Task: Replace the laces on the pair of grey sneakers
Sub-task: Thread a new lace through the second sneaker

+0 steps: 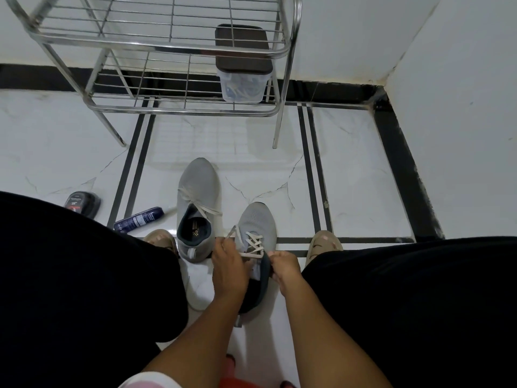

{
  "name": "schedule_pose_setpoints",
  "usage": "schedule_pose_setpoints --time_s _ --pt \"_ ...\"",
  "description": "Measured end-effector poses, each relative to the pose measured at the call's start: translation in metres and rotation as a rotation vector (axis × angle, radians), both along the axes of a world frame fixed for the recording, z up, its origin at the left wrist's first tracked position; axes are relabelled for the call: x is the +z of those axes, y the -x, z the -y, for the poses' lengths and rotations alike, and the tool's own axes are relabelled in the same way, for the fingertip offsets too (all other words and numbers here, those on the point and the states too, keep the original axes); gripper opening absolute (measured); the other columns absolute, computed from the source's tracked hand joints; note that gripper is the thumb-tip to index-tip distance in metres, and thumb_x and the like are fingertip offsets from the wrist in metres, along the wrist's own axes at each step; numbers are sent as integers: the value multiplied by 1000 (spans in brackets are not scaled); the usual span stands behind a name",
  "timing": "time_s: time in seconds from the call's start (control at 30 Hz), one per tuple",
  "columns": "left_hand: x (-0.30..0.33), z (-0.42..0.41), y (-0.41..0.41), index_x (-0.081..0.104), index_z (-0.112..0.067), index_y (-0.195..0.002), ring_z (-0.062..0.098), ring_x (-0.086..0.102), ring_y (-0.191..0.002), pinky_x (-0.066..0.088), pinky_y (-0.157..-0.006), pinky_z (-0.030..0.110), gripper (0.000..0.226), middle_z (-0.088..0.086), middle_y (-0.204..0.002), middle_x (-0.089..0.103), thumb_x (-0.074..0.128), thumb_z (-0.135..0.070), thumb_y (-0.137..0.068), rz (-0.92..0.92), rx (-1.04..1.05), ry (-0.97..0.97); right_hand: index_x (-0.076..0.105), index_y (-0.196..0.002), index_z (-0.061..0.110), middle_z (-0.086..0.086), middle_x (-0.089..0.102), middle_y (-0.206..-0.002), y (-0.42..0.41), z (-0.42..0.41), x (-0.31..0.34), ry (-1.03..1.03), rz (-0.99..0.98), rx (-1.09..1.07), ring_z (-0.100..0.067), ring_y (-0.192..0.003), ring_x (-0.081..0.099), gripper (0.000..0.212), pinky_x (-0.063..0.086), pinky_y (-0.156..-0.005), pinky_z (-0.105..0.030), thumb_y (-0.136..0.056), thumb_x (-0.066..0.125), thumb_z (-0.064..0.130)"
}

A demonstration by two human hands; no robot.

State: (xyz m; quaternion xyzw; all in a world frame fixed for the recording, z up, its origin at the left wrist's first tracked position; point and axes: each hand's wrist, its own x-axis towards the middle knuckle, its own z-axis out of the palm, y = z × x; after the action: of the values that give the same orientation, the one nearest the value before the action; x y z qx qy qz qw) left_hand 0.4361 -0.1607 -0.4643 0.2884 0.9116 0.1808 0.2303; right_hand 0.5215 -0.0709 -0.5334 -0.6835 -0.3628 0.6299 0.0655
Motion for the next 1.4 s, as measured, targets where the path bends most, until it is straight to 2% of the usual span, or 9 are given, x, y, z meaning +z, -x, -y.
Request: schedule_pose_setpoints --time_s 0.13,0.27,0.37,0.63,0.87,1.03,1.13,1.23,1.4 --pt "2 14 5 35 -9 -113 38 63 -87 46 -61 40 29 15 -125 41 55 -19 -94 19 132 82 56 -121 8 -12 59 -122 1 -17 39 10 78 6 -23 -109 59 28 52 -78 -24 -95 47 12" --pt "6 17 8 31 -10 -111 37 63 -92 42 -66 38 43 15 -111 57 61 -31 -89 183 177 58 44 -118 -12 -27 57 -113 2 -67 103 -397 43 -545 -39 -103 57 28 41 -71 -34 -98 25 -10" --pt "13 18 8 30 -10 -108 35 62 -97 41 -69 36 48 15 -109 61 66 -33 -86 239 127 58 46 -110 5 -4 56 -86 8 -86 170 -780 78 -721 -21 -74 58 21 38 -58 -26 -101 28 11" --pt "19 15 15 37 -16 -120 31 61 -105 45 -75 34 44 8 -115 63 57 -41 -90 249 40 28 64 -112 14 -12 61 -119 8 -10 100 -341 407 764 -33 -111 57 28 48 -89 -34 -93 43 12" --pt "3 13 28 56 -19 -119 32 57 -108 44 -83 34 28 12 -118 63 37 -27 -100 270 -1 56 60 -91 15 -11 64 -105 8 0 83 -302 352 679 -32 -103 61 13 48 -82 -33 -92 49 22" --pt "-5 12 36 63 -21 -101 29 59 -100 46 -79 33 18 9 -108 66 47 -29 -97 285 92 98 66 -109 4 -20 62 -119 -1 -3 79 -243 369 499 -35 -108 58 28 47 -71 -23 -98 44 17" --pt "-4 9 39 64 -20 -103 31 59 -102 40 -74 30 19 11 -111 65 47 -26 -96 257 164 143 35 -135 -20 -36 37 -141 -23 -13 76 -131 333 343 -44 -132 37 41 43 -66 -10 -104 24 4" --pt "-2 6 39 62 -16 -106 31 59 -104 42 -76 31 21 12 -112 64 45 -25 -96 231 104 134 48 -133 -5 -22 52 -135 -24 -9 82 -65 452 241 -34 -124 51 39 47 -93 -32 -98 46 12" --pt "0 1 37 65 -21 -105 28 59 -100 45 -74 31 23 8 -107 66 46 -28 -96 165 -46 107 61 -122 21 -10 58 -126 5 4 85 -325 400 604 -31 -111 57 32 49 -85 -32 -91 53 24"
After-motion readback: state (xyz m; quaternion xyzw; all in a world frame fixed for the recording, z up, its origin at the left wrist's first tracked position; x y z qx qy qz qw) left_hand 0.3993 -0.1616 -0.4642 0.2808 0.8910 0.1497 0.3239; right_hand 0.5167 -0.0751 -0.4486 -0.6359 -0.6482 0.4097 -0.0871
